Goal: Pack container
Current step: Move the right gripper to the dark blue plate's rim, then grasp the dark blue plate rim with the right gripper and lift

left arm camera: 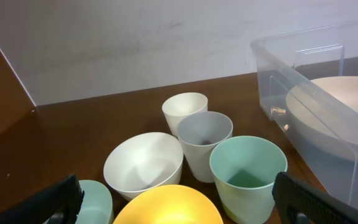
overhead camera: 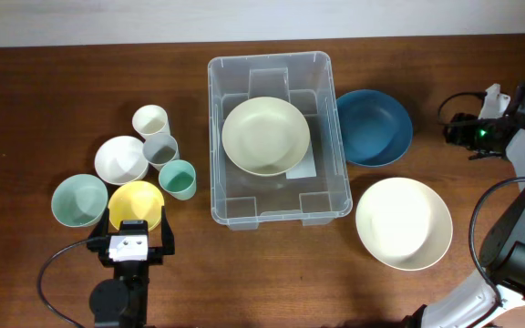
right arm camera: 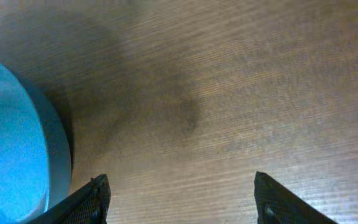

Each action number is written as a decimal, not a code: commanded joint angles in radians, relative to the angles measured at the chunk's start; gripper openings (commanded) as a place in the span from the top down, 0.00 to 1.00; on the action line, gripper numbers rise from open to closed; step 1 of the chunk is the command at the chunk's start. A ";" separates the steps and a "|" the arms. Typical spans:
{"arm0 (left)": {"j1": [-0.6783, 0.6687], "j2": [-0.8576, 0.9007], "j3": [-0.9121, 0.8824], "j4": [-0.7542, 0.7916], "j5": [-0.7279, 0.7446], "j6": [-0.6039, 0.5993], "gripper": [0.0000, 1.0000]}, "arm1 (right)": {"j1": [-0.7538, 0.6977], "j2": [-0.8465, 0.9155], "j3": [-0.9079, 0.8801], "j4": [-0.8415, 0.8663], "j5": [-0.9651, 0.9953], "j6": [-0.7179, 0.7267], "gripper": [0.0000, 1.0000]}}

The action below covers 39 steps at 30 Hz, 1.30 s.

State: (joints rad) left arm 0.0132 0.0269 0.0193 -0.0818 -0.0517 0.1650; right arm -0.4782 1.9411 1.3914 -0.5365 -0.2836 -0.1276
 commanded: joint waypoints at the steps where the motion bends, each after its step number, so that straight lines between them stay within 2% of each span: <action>1: -0.004 -0.009 -0.009 0.002 0.011 0.012 0.00 | 0.027 0.014 -0.014 0.017 -0.032 -0.024 0.31; 8: -0.004 -0.008 -0.009 0.002 0.011 0.012 0.00 | 0.073 0.063 -0.014 0.057 -0.241 -0.113 0.30; 14: -0.004 -0.008 -0.009 0.002 0.011 0.012 0.00 | 0.146 0.070 -0.014 0.066 -0.199 -0.172 0.30; 24: -0.004 -0.008 -0.009 0.002 0.011 0.012 0.00 | 0.231 0.128 -0.014 0.079 -0.014 -0.171 0.33; 31: -0.004 -0.009 -0.009 0.002 0.011 0.012 0.00 | 0.229 0.167 -0.014 0.107 -0.005 -0.124 0.52; 32: -0.004 -0.009 -0.009 0.002 0.011 0.013 0.00 | 0.229 0.170 -0.014 0.109 0.001 -0.121 0.57; 35: -0.004 -0.009 -0.009 0.002 0.011 0.012 0.00 | 0.229 0.177 -0.014 0.111 0.010 -0.118 0.88; 36: -0.004 -0.008 -0.009 0.002 0.011 0.012 0.00 | 0.228 0.177 -0.014 0.113 0.009 -0.117 0.94; 39: -0.004 -0.009 -0.009 0.002 0.011 0.012 0.00 | 0.219 0.172 -0.005 0.116 0.012 -0.084 0.96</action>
State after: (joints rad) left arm 0.0132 0.0269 0.0193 -0.0818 -0.0517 0.1650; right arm -0.2520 2.1029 1.3895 -0.4152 -0.3161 -0.2214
